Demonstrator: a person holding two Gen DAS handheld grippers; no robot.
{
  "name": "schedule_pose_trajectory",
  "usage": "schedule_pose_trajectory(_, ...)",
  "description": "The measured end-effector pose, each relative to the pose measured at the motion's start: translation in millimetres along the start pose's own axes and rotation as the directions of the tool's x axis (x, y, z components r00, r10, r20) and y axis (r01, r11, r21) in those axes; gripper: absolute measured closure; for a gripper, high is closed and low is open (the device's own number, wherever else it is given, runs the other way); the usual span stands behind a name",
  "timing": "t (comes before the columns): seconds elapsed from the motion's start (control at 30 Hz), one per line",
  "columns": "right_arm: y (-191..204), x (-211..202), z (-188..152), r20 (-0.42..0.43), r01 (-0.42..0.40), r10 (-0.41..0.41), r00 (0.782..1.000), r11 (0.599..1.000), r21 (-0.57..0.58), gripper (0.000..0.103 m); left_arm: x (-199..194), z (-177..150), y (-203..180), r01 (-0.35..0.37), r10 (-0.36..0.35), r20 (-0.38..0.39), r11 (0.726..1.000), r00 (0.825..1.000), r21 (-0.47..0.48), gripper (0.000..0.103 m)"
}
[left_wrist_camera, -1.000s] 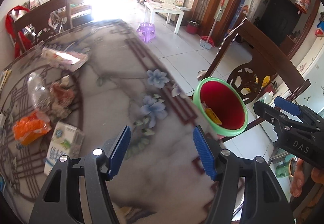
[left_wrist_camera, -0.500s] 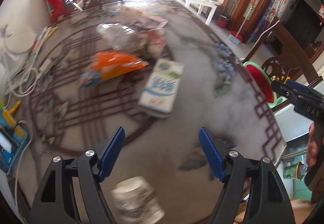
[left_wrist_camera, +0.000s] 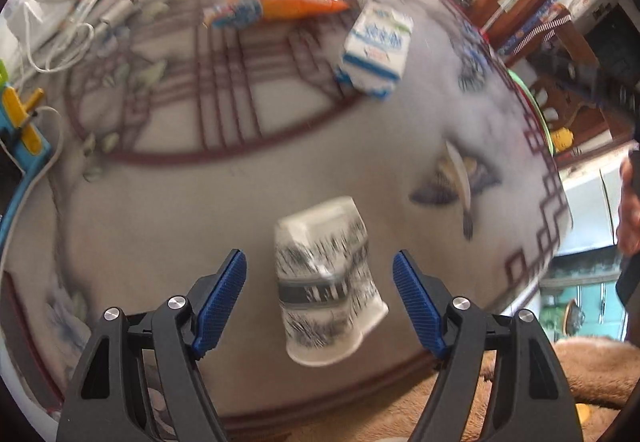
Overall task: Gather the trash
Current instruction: 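Grasp the white patterned paper cup with the left tool, then grasp the white milk carton with the right tool while the left tool holds the cup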
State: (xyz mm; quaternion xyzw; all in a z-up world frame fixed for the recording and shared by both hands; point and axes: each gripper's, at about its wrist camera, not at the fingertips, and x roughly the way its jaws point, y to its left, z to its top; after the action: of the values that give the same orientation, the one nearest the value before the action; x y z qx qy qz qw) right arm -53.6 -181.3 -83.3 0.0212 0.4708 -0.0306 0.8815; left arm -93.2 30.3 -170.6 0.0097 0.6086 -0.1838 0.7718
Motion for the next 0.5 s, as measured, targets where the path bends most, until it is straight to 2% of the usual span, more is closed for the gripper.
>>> schedule_pose_trajectory(0.07, 5, 2, 0, -0.011, -0.006, 0.006, 1.0, 1.0, -0.002, 0.023, 4, -2, -1, 0.004, -0.004, -0.012, 1.0, 1.0, 0.013, 0.033)
schedule_pose_trajectory(0.17, 14, 2, 0, -0.012, -0.015, 0.015, 1.0, 1.0, -0.016, 0.023, 8, -1, 5, 0.01, -0.01, -0.02, 1.0, 1.0, -0.001, 0.042)
schedule_pose_trajectory(0.23, 19, 1, -1, -0.011, -0.018, 0.017, 1.0, 1.0, -0.025, 0.023, 13, 0, 10, 0.015, -0.016, -0.038, 1.0, 0.999, -0.024, 0.063)
schedule_pose_trajectory(0.3, 22, 1, -1, -0.012, -0.02, 0.02, 1.0, 0.999, -0.029, 0.022, 15, 0, 13, 0.033, -0.035, -0.041, 0.998, 0.999, -0.044, 0.064)
schedule_pose_trajectory(0.4, 25, 1, 0, -0.013, -0.018, 0.018, 1.0, 0.999, -0.033, 0.022, 15, 4, 11, 0.025, -0.026, -0.027, 0.999, 0.999, -0.032, 0.065)
schedule_pose_trajectory(0.5, 26, 2, 0, -0.014, -0.018, 0.018, 1.0, 0.999, -0.033, 0.022, 9, 11, 12, 0.006, -0.005, 0.02, 1.0, 1.0, -0.026, 0.065)
